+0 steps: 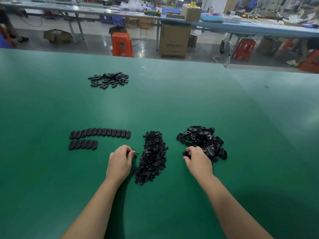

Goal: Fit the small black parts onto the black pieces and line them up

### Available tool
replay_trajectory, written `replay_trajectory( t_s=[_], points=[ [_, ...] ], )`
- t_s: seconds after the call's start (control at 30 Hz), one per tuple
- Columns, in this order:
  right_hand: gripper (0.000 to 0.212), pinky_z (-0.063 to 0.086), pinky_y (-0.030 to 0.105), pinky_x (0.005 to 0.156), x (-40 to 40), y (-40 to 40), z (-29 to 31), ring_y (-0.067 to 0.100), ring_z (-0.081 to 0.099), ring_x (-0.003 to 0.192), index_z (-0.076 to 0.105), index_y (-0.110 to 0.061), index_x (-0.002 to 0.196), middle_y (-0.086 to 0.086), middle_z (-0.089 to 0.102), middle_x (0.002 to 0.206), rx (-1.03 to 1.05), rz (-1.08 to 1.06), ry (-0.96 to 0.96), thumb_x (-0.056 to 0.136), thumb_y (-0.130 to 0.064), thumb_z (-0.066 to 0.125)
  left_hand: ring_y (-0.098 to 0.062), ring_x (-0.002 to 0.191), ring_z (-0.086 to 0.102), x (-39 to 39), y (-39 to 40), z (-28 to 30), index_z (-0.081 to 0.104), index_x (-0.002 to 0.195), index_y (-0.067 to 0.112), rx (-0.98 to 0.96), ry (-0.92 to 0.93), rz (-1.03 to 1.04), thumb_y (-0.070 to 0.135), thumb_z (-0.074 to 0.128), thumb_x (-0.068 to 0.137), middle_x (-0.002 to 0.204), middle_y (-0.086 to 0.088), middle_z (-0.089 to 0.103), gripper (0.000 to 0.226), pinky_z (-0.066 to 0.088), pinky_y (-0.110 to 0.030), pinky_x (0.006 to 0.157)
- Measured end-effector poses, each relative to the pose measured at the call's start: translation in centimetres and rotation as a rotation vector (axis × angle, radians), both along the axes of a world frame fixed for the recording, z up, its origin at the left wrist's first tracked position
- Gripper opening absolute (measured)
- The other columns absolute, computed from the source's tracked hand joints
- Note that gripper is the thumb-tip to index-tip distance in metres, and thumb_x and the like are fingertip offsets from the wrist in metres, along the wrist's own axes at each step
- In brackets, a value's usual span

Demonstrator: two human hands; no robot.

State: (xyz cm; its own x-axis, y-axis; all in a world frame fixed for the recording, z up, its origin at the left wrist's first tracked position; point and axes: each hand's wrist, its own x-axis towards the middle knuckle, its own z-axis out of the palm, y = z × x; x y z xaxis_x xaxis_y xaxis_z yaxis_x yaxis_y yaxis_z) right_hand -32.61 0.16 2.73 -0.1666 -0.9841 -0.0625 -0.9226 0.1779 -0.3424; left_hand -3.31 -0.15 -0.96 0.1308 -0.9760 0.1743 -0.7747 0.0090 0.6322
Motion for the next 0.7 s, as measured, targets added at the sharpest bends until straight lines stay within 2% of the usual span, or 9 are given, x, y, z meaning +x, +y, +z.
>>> replay_trajectory(
  t_s=[0.1,0.33,0.5,0.6,0.7],
  points=[
    [0.035,0.055,0.035,0.080,0.1,-0.3,0.1,0.018,0.065,0.101,0.057,-0.022,0.135,-0.002,0.053,0.130,0.016,-0.021,-0.052,0.101,-0.029,0.059,-0.004,0.073,0.049,0.0,0.1,0.0,0.049,0.080,0.028,0.010,0.034,0.004,0.032,0.055,0.101,0.076,0.013,0.057,0.022,0.036,-0.033,0.075],
    [0.036,0.054,0.033,0.077,-0.5,-0.3,0.3,0.018,0.065,0.100,0.058,-0.022,0.135,-0.002,0.056,0.127,-0.042,-0.020,-0.053,0.099,-0.030,0.060,-0.006,0.073,0.052,0.1,0.0,0.1,0.050,0.081,0.028,0.016,0.053,0.005,0.033,0.055,0.101,0.076,0.013,0.059,0.021,0.041,-0.035,0.076],
    [0.043,0.046,0.029,0.069,-0.9,-0.4,0.3,0.013,0.057,0.085,0.053,-0.021,0.141,-0.003,0.055,0.120,-0.021,-0.013,-0.111,0.100,-0.031,0.059,-0.007,0.073,0.052,0.0,0.1,0.2,0.049,0.080,0.029,0.018,0.049,0.009,0.032,0.056,0.101,0.075,0.014,0.058,0.022,0.039,-0.034,0.075],
    [0.036,0.046,0.029,0.072,-0.9,-0.6,0.6,0.015,0.057,0.082,0.060,-0.018,0.133,-0.001,0.054,0.115,-0.051,-0.040,-0.193,0.098,-0.025,0.062,-0.018,0.078,0.054,0.0,0.2,0.3,0.051,0.082,0.028,0.050,0.073,0.018,0.033,0.055,0.101,0.077,0.014,0.060,0.020,0.044,-0.037,0.073],
    [0.023,0.051,0.031,0.075,-0.5,-0.5,1.0,0.017,0.062,0.079,0.068,-0.015,0.119,0.000,0.059,0.098,-0.074,-0.036,-0.353,0.096,-0.017,0.063,-0.024,0.076,0.058,0.1,0.3,0.5,0.053,0.084,0.026,0.062,0.137,0.022,0.031,0.055,0.101,0.075,0.011,0.063,0.018,0.048,-0.040,0.066]
  ],
)
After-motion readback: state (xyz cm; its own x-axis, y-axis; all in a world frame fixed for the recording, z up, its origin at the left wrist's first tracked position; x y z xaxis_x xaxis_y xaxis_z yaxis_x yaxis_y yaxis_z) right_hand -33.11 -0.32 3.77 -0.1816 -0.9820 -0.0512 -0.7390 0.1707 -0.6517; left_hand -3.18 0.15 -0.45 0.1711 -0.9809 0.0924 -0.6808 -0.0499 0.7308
